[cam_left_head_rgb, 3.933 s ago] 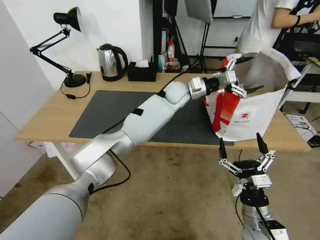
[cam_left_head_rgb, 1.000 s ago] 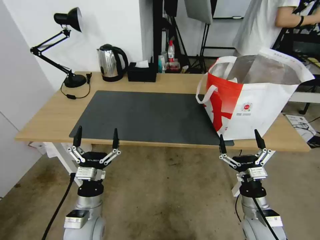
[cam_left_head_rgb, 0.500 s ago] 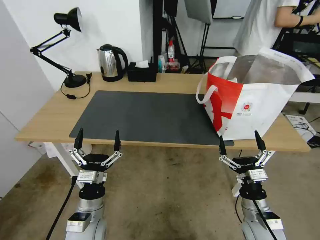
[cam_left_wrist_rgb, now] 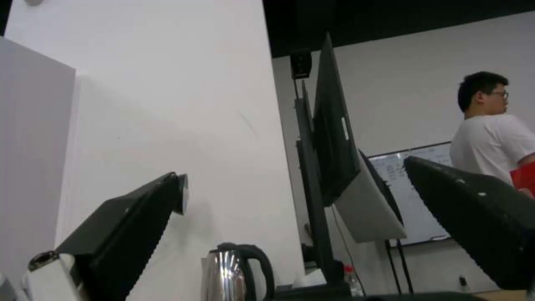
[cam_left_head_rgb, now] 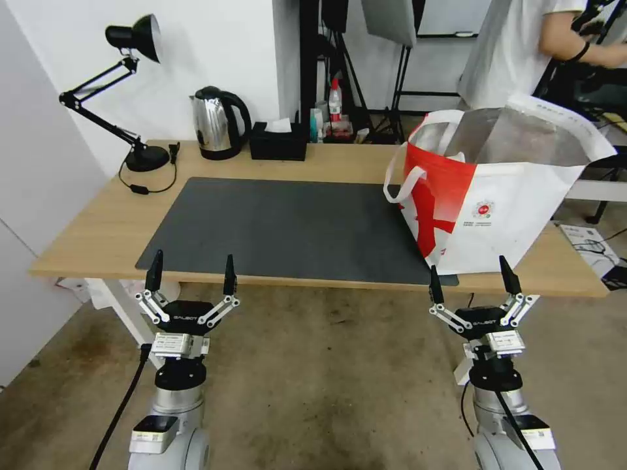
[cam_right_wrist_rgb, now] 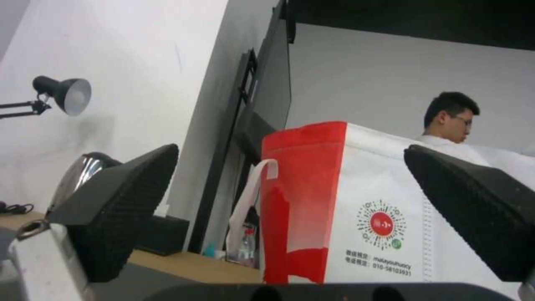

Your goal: Pick up the trash from the table and place it into the takeout bag.

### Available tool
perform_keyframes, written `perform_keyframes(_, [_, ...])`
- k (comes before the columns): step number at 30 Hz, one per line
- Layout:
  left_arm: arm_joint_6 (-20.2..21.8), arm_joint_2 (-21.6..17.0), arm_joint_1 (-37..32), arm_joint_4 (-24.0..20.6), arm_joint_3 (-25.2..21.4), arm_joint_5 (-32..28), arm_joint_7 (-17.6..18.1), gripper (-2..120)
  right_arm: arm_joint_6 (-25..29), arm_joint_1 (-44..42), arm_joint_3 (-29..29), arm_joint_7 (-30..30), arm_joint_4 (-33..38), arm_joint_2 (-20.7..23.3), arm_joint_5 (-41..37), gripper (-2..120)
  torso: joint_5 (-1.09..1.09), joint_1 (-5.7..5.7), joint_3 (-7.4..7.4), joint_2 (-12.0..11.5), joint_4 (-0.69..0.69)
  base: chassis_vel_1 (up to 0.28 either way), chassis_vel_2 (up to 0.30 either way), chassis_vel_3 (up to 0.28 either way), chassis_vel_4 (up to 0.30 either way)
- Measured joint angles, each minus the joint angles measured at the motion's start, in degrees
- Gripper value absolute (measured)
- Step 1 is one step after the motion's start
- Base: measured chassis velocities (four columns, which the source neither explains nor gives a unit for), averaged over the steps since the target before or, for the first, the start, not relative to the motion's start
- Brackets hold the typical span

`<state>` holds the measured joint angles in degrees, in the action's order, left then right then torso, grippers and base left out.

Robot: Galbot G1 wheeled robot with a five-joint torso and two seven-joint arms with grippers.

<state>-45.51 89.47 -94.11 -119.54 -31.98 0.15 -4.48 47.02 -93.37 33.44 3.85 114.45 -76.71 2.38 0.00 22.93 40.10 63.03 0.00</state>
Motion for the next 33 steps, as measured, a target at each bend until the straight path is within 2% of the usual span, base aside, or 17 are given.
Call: perform_keyframes(33, [0.1,0.0,0.0,0.0,0.0,-0.1,0.0,100,0.0,0.0,0.0,0.0,0.0,0.0,0.0,100,0.00,-0.01,0.00,0.0,0.00,0.000,0.000,0.000,0.000])
